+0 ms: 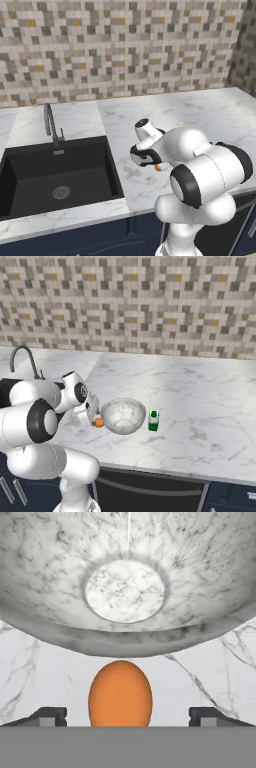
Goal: Gather the eggs and milk located in the vicinity of the sink area and place them right next to the bowl.
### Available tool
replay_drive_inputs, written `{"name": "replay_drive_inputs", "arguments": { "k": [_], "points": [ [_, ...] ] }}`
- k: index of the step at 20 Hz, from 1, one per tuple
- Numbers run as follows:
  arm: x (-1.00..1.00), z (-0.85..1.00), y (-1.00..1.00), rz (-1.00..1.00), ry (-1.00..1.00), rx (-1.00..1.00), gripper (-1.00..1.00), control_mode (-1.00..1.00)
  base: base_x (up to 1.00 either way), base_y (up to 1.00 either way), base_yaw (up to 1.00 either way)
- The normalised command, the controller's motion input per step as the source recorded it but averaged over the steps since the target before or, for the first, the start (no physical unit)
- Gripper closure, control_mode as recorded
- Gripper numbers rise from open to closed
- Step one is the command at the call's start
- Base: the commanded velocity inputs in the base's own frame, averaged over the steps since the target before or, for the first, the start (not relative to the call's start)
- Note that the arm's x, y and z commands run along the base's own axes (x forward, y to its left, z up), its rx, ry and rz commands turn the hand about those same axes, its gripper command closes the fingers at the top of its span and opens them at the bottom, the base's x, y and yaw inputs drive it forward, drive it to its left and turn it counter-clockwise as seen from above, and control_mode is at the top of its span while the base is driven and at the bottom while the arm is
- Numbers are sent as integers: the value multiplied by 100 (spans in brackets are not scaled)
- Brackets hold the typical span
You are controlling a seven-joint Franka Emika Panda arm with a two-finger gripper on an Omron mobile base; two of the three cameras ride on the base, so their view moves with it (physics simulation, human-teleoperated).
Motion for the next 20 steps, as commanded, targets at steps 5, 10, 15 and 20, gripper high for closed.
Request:
{"name": "replay_drive_inputs", "arguments": {
  "k": [5, 10, 15, 20],
  "points": [
    [-66, 28, 5, 1, 0, 2, -100, -100, 0, 0, 0],
    [-62, 34, -6, 22, 1, 6, -100, -100, 0, 0, 0],
    [-92, 45, 7, 37, 1, 6, -100, -100, 0, 0, 0],
    [-70, 50, -2, 46, 0, 6, -100, -100, 0, 0, 0]
  ]
}}
